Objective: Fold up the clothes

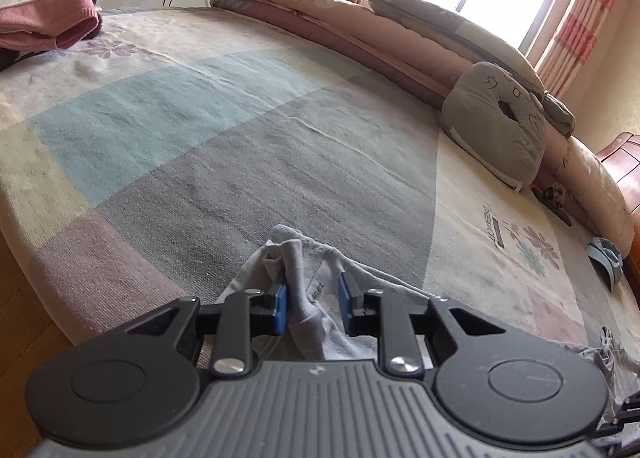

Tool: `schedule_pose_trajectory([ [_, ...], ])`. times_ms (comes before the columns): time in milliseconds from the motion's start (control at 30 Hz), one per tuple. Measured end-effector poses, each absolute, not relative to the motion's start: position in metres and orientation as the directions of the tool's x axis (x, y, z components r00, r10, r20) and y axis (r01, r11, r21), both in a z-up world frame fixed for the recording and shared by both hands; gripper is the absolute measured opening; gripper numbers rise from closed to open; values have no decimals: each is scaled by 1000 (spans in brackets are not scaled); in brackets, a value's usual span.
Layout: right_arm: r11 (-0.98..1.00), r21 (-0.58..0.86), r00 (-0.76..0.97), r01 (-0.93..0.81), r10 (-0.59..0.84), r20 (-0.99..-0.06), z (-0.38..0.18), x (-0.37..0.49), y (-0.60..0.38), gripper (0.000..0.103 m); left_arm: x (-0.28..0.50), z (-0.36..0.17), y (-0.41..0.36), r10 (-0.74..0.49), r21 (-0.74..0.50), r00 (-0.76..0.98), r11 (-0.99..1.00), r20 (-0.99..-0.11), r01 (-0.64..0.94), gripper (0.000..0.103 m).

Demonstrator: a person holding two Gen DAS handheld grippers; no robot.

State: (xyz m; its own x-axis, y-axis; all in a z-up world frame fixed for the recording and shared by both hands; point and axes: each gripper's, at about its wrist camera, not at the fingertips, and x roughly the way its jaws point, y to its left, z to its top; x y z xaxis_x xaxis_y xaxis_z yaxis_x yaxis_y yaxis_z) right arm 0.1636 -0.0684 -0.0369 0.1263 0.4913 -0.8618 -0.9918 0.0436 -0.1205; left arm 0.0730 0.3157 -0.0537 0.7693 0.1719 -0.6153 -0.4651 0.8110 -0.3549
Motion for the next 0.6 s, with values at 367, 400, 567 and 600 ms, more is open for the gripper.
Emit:
schedule_pose_trajectory([
  [367, 64, -61, 82, -996, 430, -899, -28, 170, -71, 3, 67, -51, 319, 173, -351, 784, 822, -596, -448, 8],
  [400, 64, -52, 75, -997, 423, -903, -27, 171, -72, 3, 65, -54, 320, 172, -355, 781, 818, -600, -452, 8],
  [567, 68, -10, 36, -998, 390, -920, -26, 174, -74, 5, 60, -63, 325, 176, -372, 771, 796, -612, -477, 8],
  [600, 69, -2, 28, -998, 383, -923, -25, 174, -74, 10, 59, -63, 326, 176, -378, 775, 794, -608, -477, 8],
])
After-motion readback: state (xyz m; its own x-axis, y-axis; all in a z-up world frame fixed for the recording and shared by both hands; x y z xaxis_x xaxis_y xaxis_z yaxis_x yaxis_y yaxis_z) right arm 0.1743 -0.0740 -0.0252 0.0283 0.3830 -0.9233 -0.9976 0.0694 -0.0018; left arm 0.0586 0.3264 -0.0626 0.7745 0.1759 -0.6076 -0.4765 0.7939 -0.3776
